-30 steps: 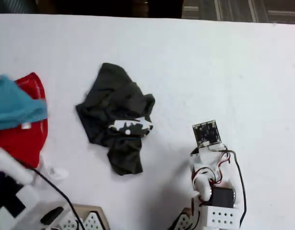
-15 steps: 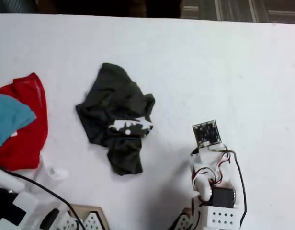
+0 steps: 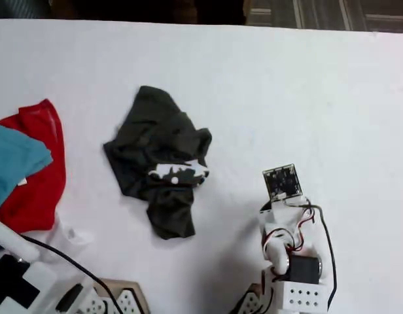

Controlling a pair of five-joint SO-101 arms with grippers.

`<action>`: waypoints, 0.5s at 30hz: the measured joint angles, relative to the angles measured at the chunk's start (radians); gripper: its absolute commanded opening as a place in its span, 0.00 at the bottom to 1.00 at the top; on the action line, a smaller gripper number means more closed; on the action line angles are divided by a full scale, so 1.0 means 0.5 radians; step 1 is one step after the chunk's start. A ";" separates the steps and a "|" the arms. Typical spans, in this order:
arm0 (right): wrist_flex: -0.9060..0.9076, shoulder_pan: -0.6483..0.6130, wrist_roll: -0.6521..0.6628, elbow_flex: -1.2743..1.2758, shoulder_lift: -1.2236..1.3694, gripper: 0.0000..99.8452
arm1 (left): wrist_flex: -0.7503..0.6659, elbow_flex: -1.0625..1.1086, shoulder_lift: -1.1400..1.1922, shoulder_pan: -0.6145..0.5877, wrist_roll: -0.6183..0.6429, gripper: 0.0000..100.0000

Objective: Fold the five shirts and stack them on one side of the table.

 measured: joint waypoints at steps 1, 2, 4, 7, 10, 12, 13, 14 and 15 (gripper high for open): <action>0.000 0.000 0.000 0.000 0.000 0.22 | 0.000 -0.074 -0.025 0.009 0.061 0.32; 0.000 0.000 0.000 0.000 0.000 0.22 | 0.000 -0.147 -0.052 0.018 0.123 0.32; 0.000 0.000 0.000 0.000 0.000 0.22 | 0.000 -0.276 -0.110 0.052 0.224 0.32; 0.000 0.000 0.000 0.000 0.000 0.22 | 0.025 -0.408 -0.199 0.150 0.295 0.32; 0.000 0.000 0.000 0.000 0.000 0.22 | 0.129 -0.457 -0.301 0.304 0.313 0.32; 0.000 0.000 0.000 0.000 0.000 0.22 | 0.230 -0.457 -0.362 0.427 0.316 0.32; 0.000 0.000 0.000 0.000 0.000 0.22 | 0.298 -0.457 -0.387 0.488 0.316 0.32; 0.000 0.000 0.000 0.000 0.000 0.22 | 0.374 -0.457 -0.408 0.555 0.316 0.32; 0.000 0.000 0.000 0.000 0.000 0.22 | 0.454 -0.451 -0.423 0.623 0.316 0.32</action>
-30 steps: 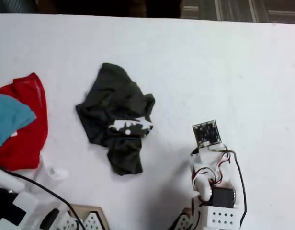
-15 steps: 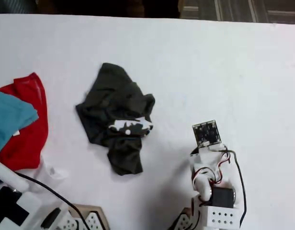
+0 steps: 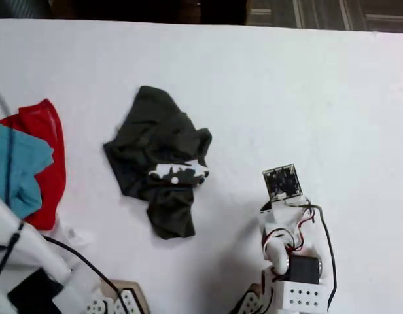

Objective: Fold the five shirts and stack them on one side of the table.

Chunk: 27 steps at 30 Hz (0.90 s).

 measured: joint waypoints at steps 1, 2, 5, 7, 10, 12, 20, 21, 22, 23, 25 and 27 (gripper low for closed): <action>0.000 0.000 0.000 0.000 0.000 0.22 | 0.083 0.025 -0.015 0.077 0.000 0.32; 0.000 0.000 0.000 0.000 0.000 0.22 | 0.172 0.058 -0.025 0.150 0.000 0.32; 0.000 0.000 0.000 0.000 0.000 0.22 | 0.414 0.261 -0.028 0.371 0.000 0.30; 0.000 0.000 0.000 0.000 0.000 0.22 | 0.476 0.476 -0.028 0.466 -0.015 0.22; 0.000 0.000 0.000 0.000 0.000 0.22 | 0.476 0.868 -0.028 0.528 -0.169 0.04; 0.000 0.000 0.000 0.000 0.000 0.22 | 0.454 1.157 -0.028 0.534 -0.276 0.04; 0.000 0.000 0.000 0.000 0.000 0.22 | -0.080 2.096 -0.028 0.405 -0.577 0.03; 0.000 0.000 0.000 0.000 0.000 0.22 | -0.163 2.157 -0.028 0.365 -0.586 0.03; 0.000 0.000 0.000 0.000 0.000 0.22 | -0.239 2.206 -0.028 0.319 -0.592 0.03; 0.000 0.000 0.000 0.000 0.000 0.22 | -0.334 2.249 -0.028 0.267 -0.601 0.03; 0.000 0.000 0.000 0.000 0.000 0.22 | -0.528 2.311 -0.028 0.178 -0.641 0.03; 0.000 0.000 0.000 0.000 0.000 0.22 | -0.755 2.381 -0.028 0.071 -0.697 0.03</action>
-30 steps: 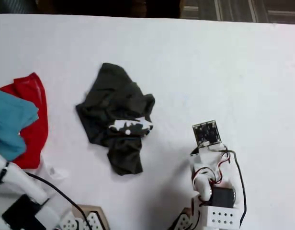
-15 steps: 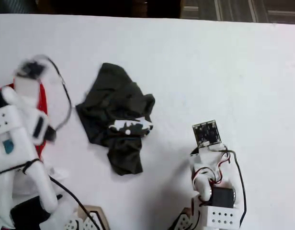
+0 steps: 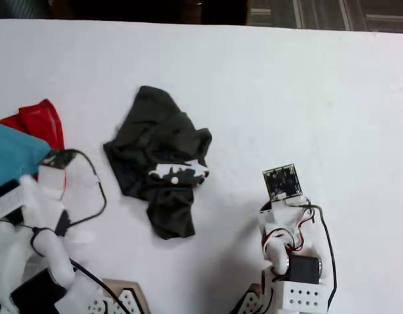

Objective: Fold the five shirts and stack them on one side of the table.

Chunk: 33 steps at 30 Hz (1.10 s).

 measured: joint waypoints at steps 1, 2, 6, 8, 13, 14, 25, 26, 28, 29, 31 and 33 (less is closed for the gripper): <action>0.000 0.000 0.000 0.000 0.000 0.22 | -0.129 0.031 0.000 -0.058 -0.015 0.03; 0.000 0.000 0.000 0.000 0.000 0.22 | -0.264 0.064 0.000 -0.117 -0.018 0.03; 0.000 0.000 0.000 0.000 0.000 0.22 | -0.893 0.126 0.000 -0.301 -0.028 0.03; 0.000 0.000 0.000 0.000 0.000 0.22 | -1.191 0.126 0.000 -0.365 0.046 0.03; 0.000 0.000 0.000 0.000 0.000 0.22 | -1.884 0.126 0.000 -0.433 0.215 0.03; 0.000 0.000 0.000 0.000 0.000 0.22 | -2.004 0.126 0.000 -0.436 0.221 0.03; 0.000 0.000 0.000 0.000 0.000 0.23 | -2.421 0.132 -0.104 -0.506 0.233 0.03; 0.000 0.000 0.000 0.000 0.000 0.23 | -2.372 0.132 -0.147 -0.512 0.233 0.03; 0.000 0.000 0.000 0.000 0.000 0.23 | -2.200 0.132 -0.258 -0.512 0.233 0.04; 0.000 0.000 0.000 0.000 0.000 0.23 | -2.087 0.132 -0.322 -0.512 0.233 0.05; 0.000 0.000 0.000 0.000 0.000 0.23 | -1.850 0.132 -0.476 -0.503 0.233 0.10; 0.000 0.000 0.000 0.000 0.000 0.23 | -1.602 0.132 -0.654 -0.473 0.233 0.17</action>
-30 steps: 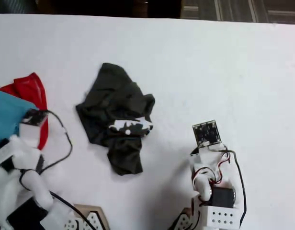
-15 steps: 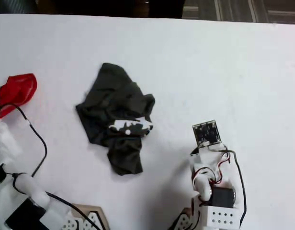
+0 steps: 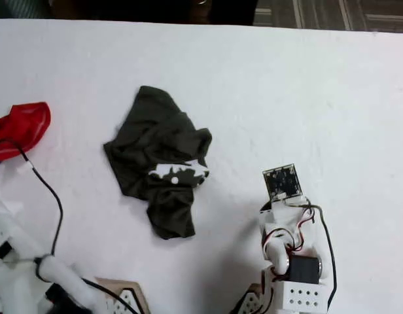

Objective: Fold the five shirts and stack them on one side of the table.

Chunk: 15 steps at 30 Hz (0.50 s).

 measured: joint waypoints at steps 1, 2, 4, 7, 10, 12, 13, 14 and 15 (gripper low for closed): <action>0.000 0.000 0.000 0.000 0.000 0.23 | 0.123 0.000 -0.095 0.018 0.000 0.19; 0.000 0.000 0.000 0.000 0.000 0.23 | 0.242 0.000 -0.199 0.043 0.000 0.22; 0.000 0.000 0.000 -0.003 0.000 0.23 | 0.473 0.000 -0.417 0.101 0.000 0.24; 0.021 0.000 0.000 -0.055 0.000 0.23 | 0.801 0.000 -0.770 0.215 0.046 0.25; 0.052 0.000 0.000 -0.163 0.000 0.23 | 1.129 0.000 -1.120 0.347 0.132 0.25; 0.055 0.000 0.000 -0.236 0.000 0.23 | 1.344 0.000 -1.323 0.473 0.150 0.25; 0.055 0.000 0.000 -0.270 0.000 0.23 | 1.448 0.000 -1.396 0.540 0.157 0.25; 0.058 0.000 0.000 -0.310 0.000 0.23 | 1.540 0.000 -1.448 0.608 0.163 0.25; 0.074 0.000 0.000 -0.356 0.000 0.23 | 1.620 0.000 -1.479 0.660 0.166 0.25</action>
